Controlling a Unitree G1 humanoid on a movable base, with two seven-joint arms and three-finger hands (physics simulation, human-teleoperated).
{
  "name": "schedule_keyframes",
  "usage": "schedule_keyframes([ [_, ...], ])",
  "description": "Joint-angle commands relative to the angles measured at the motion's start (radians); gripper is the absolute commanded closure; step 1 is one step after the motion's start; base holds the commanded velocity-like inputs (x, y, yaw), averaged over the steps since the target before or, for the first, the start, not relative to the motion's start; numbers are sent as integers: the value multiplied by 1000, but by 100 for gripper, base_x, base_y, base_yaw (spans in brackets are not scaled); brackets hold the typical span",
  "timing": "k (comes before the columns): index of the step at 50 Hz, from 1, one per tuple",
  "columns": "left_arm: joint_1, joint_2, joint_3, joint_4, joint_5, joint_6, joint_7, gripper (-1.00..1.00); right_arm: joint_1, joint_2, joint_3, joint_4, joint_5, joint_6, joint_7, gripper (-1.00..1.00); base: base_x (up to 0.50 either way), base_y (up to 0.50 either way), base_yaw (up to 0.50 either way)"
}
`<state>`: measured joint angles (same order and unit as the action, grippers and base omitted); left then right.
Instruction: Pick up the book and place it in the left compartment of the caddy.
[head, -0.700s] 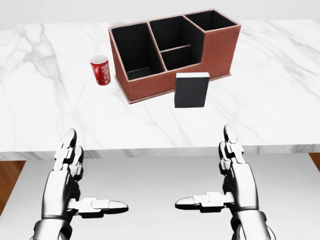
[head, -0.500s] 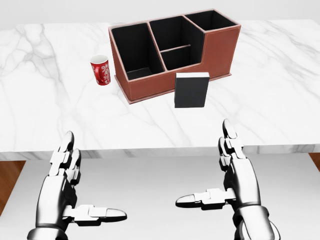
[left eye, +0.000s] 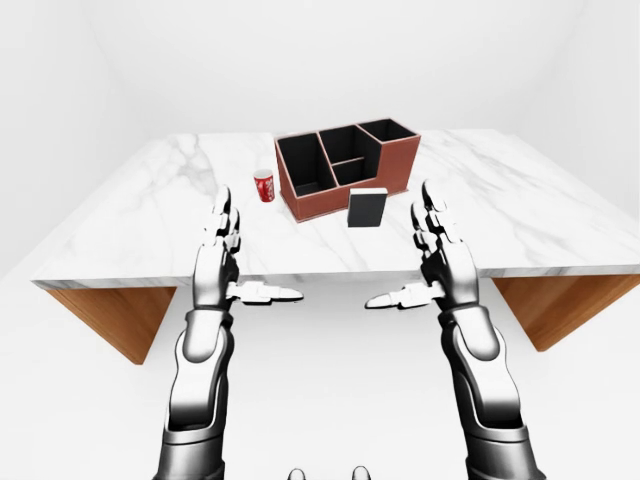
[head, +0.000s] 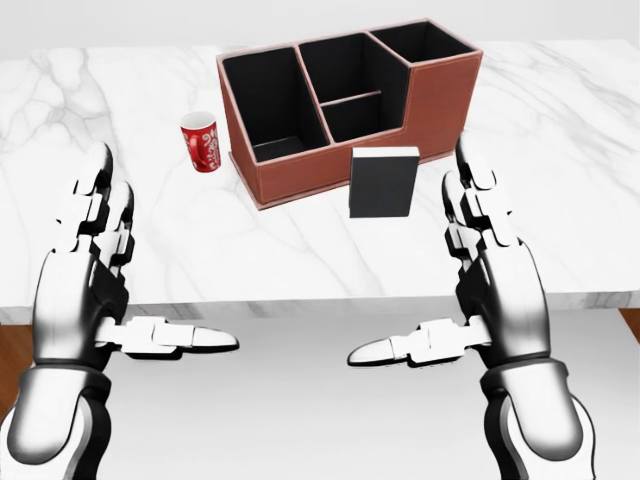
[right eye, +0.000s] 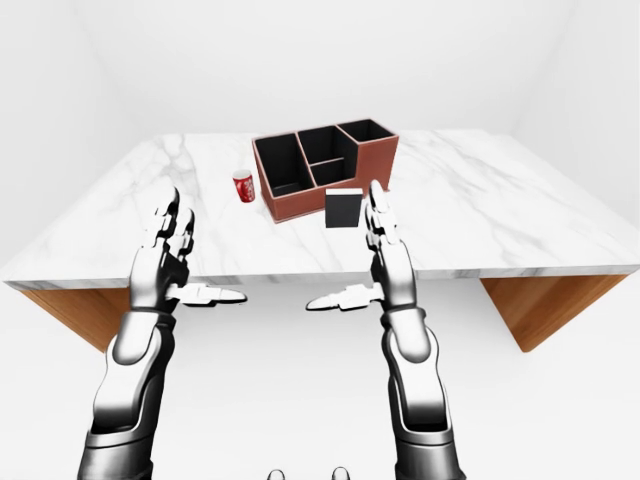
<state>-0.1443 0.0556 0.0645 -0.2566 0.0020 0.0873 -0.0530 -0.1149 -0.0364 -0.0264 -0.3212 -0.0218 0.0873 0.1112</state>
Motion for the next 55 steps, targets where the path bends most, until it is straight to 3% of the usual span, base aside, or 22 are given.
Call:
schedule_keyframes([
  [1,-46,9,10,1,8,0,4,-100,-14,-9,-19,-51,2,0,7,-100,29,0,0],
  [55,-28,-5,-7,-36,20,0,8,-100,21,-13,-30,-91,33,0,27,-100,34,12,0],
])
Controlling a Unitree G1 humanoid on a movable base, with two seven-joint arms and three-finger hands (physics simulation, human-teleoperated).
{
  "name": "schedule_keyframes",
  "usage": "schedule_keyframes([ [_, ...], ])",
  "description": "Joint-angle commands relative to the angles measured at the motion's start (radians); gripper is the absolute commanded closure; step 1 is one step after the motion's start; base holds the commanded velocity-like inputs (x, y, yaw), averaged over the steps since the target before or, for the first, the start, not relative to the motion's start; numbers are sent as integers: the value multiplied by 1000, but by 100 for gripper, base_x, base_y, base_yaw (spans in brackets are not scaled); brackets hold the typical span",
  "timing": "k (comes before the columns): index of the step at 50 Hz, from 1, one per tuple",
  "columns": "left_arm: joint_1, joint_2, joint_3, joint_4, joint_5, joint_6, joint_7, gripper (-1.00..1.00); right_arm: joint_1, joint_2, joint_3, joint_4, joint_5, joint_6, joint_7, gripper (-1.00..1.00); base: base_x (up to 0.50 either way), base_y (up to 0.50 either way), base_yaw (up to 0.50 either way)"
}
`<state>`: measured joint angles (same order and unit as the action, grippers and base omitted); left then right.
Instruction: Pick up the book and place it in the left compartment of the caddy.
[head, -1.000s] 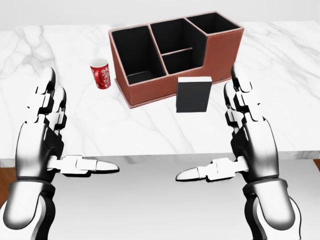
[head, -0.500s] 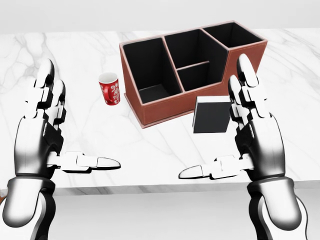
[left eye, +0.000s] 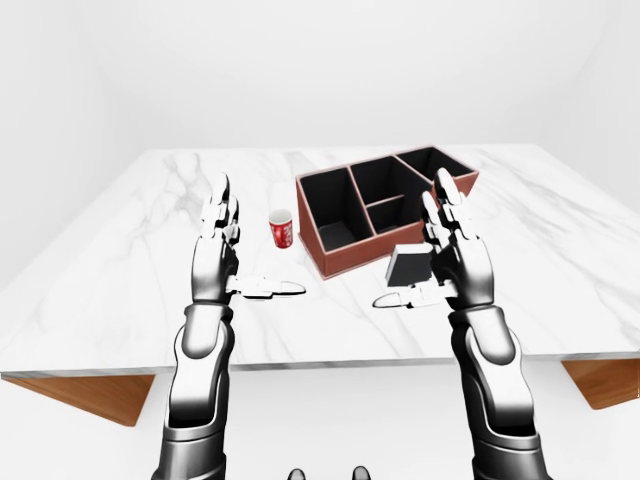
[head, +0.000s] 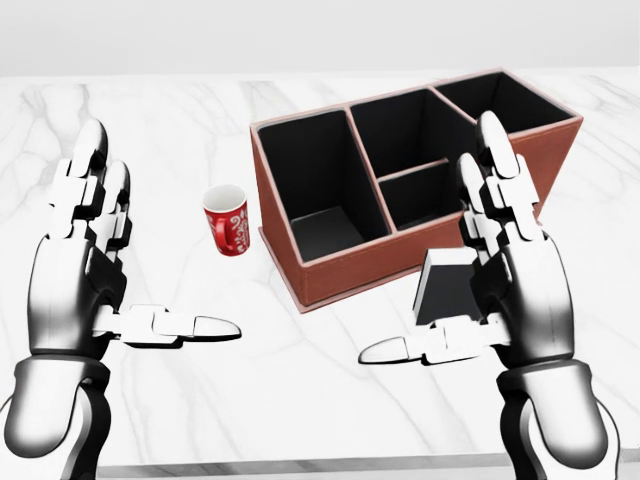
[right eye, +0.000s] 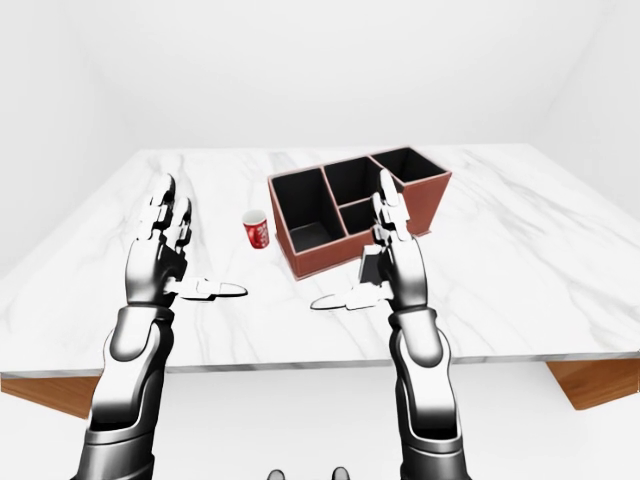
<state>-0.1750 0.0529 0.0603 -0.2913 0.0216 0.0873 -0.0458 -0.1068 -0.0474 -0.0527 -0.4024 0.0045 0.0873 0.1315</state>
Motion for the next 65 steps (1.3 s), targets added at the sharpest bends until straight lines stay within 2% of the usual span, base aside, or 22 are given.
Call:
schedule_keyframes([
  [1,4,-2,-3,-2,0,0,1,-100,13,-2,-4,-10,7,0,7,-100,41,1,0],
  [21,1,-4,-4,6,-2,0,4,-100,-6,-1,2,13,0,0,1,-100,41,1,0],
  [37,14,-6,-8,23,4,0,2,-100,27,-1,18,23,-29,0,9,-100,41,3,0],
  [49,11,-8,-11,35,5,0,2,-100,56,-1,6,11,-17,0,25,-100,0,0,0],
  [52,9,-8,-12,34,5,0,1,-100,82,-34,11,-5,-85,0,75,-100,0,0,0],
  [55,6,-6,-8,33,1,0,0,-100,153,-118,-9,-4,-283,0,195,-100,0,0,0],
  [60,2,-4,-4,23,-1,0,2,-100,193,-134,-104,-8,-498,0,345,-100,0,0,0],
  [64,4,-3,-3,16,-2,0,4,-100,213,-121,-134,-49,-627,-44,461,-100,0,0,0],
  [65,7,-4,-4,13,-2,0,4,-100,225,-121,-136,-51,-661,-65,484,-100,0,0,0],
])
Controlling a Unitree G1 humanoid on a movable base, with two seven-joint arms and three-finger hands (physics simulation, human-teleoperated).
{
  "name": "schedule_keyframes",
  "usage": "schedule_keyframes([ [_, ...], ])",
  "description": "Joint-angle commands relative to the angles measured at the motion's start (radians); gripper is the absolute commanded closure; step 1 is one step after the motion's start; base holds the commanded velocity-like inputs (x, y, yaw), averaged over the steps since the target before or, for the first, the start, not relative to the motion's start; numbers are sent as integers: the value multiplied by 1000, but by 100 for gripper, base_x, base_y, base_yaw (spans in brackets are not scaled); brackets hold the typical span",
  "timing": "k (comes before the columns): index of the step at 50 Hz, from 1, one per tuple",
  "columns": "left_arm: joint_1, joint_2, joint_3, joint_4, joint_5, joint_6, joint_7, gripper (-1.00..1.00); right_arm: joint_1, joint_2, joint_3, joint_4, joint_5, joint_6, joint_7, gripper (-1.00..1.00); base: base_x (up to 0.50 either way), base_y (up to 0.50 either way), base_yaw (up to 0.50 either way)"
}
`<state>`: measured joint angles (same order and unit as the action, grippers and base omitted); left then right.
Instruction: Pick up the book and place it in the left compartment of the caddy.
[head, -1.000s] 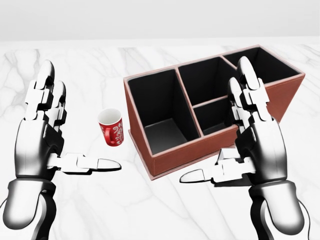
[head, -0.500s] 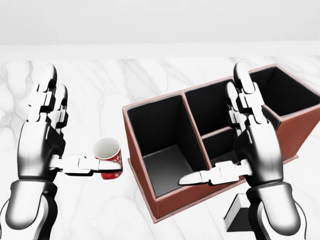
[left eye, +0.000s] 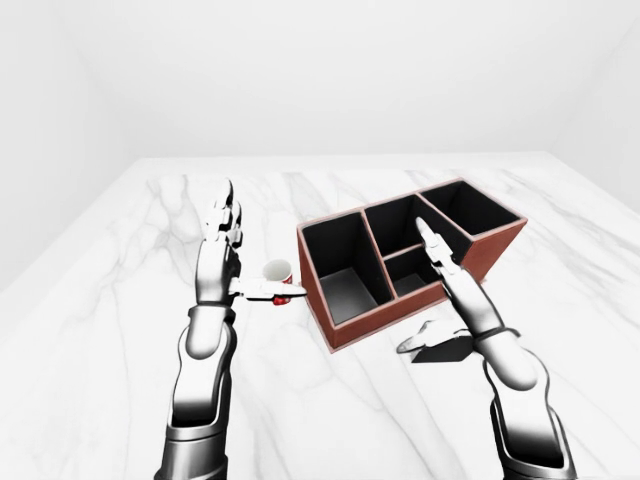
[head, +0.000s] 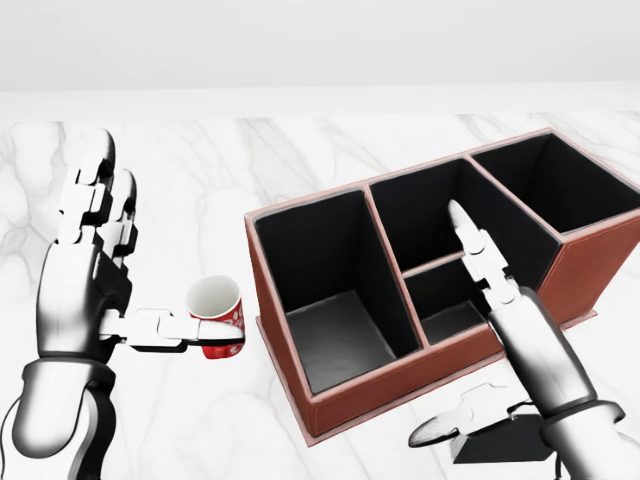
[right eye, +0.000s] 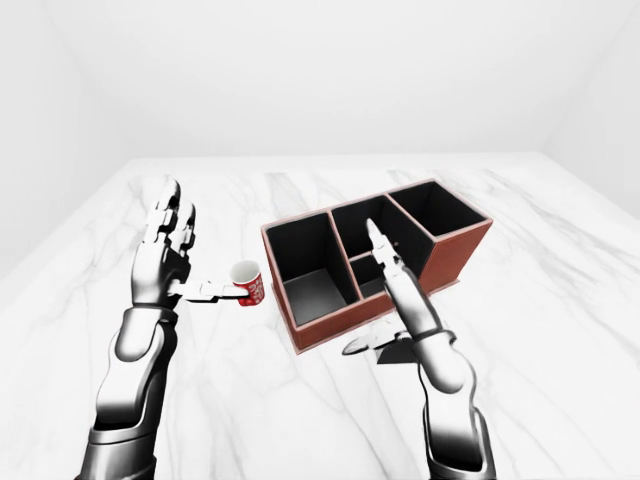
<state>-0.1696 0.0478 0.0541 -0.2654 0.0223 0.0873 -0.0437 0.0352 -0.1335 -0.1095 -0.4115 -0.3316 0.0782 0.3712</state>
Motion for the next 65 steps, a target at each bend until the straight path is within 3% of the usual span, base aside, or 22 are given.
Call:
schedule_keyframes([
  [1,4,1,2,-13,-3,0,2,-100,82,-28,-81,-40,-346,-65,259,-100,0,0,0],
  [6,11,0,4,-4,-7,0,1,-100,60,-18,-71,-8,-454,-100,289,-100,0,0,0],
  [9,15,0,3,-5,-7,0,1,-100,96,-31,-98,2,-489,-163,282,-100,0,0,0],
  [10,14,0,3,-6,-7,0,1,-100,103,-37,-102,18,-523,-165,279,-100,0,0,0],
  [27,10,0,1,6,-4,0,1,-100,48,-54,-76,179,-797,-165,242,-100,0,0,0],
  [45,15,-2,-1,15,-2,0,1,-100,41,-115,-103,359,-906,-165,136,-100,0,0,0],
  [57,19,-3,-1,6,-3,0,1,-100,-41,-161,-64,556,-943,-165,54,-100,0,0,0],
  [65,14,0,3,9,-5,0,1,-100,-25,-196,-60,640,-927,-165,4,-100,0,0,0],
])
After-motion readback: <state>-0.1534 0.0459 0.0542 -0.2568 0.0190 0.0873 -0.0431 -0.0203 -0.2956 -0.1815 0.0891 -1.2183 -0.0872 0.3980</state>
